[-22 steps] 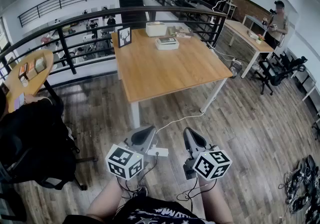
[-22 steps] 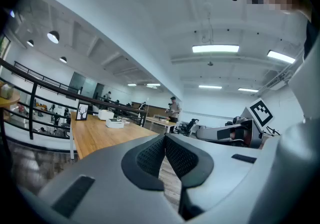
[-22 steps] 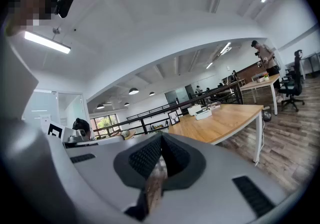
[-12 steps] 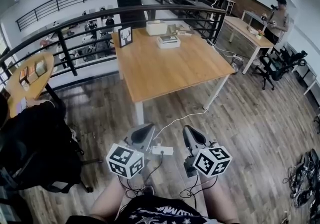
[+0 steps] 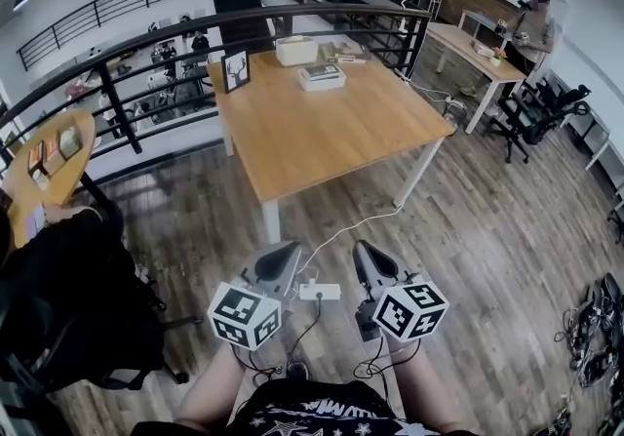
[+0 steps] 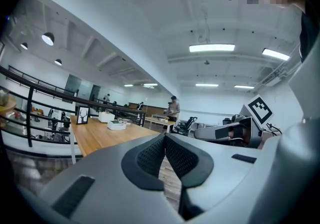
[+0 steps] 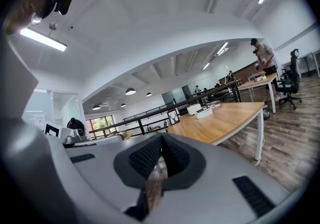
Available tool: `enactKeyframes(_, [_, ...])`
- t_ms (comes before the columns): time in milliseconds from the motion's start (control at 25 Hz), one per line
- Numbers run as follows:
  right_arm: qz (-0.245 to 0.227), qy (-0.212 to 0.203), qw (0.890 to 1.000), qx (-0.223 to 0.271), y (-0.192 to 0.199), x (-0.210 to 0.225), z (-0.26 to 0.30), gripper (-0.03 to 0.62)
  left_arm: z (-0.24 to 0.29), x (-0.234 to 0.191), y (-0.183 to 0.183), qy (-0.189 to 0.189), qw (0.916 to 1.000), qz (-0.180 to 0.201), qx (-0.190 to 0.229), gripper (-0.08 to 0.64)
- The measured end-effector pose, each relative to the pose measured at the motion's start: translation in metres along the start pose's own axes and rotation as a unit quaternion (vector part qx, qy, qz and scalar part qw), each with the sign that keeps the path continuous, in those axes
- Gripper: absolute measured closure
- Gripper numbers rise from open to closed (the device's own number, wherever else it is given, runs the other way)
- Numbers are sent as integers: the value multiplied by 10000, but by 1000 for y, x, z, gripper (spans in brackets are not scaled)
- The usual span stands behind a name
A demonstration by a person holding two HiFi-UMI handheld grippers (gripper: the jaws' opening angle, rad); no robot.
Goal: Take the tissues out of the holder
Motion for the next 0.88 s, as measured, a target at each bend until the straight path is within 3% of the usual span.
enactKeyframes(480, [-135,159,9997,107,8,19,5,574,14,-18,12,91,9999,-79,-97,548])
enactKeyframes(720, [-236,73,9997,86,-8,58,24,574,49,-22,6,-133,9998,-91,-147,548])
enactKeyframes(880, [54,-197,9998,43,-25,104,43,574,91,-16,1,-348,9991,-89,-227,548])
Point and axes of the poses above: the fingertips, and each gripper's own axes: z forward along the fingers, x to its right, y out of its underside, the point moved 8 cm from there along -z, backward along the fingers, and after that the axes turned 6 degrees about -x, right-handed, at the moved point
